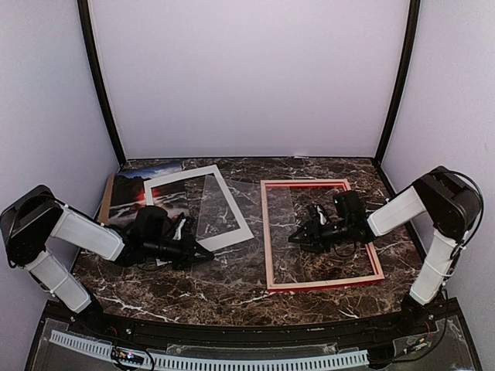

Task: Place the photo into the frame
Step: Pass from the left arm to the right

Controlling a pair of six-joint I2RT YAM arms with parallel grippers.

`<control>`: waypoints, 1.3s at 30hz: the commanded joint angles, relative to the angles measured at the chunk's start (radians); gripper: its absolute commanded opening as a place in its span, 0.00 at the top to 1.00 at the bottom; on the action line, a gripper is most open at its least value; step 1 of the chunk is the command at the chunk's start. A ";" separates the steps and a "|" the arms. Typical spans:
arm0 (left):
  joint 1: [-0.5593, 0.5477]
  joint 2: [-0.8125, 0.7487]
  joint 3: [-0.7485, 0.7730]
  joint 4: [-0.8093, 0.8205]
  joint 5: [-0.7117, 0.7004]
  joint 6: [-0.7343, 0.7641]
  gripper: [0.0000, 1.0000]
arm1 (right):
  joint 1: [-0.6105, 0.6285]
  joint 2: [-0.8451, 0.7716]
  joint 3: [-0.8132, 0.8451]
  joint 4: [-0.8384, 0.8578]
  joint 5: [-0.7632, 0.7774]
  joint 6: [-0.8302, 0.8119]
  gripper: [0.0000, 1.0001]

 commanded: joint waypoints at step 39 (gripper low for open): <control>-0.049 -0.048 0.042 -0.040 -0.015 0.174 1.00 | -0.028 -0.044 0.168 -0.125 -0.063 -0.079 0.78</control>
